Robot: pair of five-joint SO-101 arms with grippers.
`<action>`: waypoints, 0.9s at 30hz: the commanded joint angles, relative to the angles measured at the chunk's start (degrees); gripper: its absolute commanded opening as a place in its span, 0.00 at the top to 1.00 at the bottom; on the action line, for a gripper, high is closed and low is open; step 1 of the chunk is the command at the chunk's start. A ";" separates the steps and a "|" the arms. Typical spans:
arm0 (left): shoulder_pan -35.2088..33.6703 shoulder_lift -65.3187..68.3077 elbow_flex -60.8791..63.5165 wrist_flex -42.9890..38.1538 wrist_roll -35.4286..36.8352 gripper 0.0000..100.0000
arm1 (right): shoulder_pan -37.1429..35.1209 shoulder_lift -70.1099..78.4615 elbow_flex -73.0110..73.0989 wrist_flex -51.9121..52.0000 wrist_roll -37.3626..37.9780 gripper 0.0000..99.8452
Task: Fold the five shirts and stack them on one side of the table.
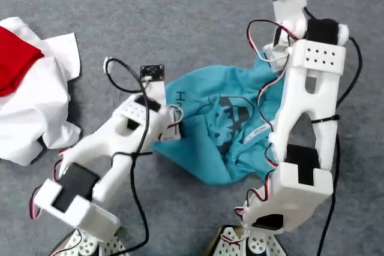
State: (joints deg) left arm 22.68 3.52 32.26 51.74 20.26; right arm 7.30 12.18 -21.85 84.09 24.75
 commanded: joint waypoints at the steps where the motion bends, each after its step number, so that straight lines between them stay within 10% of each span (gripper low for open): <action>1: -0.44 0.57 -4.66 3.52 -0.09 0.93 | 1.27 -4.97 1.19 -2.02 -0.26 1.00; 13: -3.34 -4.35 -6.15 21.45 -14.24 0.98 | 4.97 -4.62 1.54 -0.62 1.93 1.00; 27: -5.10 -44.79 20.48 22.15 -25.14 0.98 | 4.44 2.77 5.41 -7.21 1.49 1.00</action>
State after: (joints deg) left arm 18.20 -33.76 49.05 73.19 -2.68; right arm 11.43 13.58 -17.01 79.87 26.24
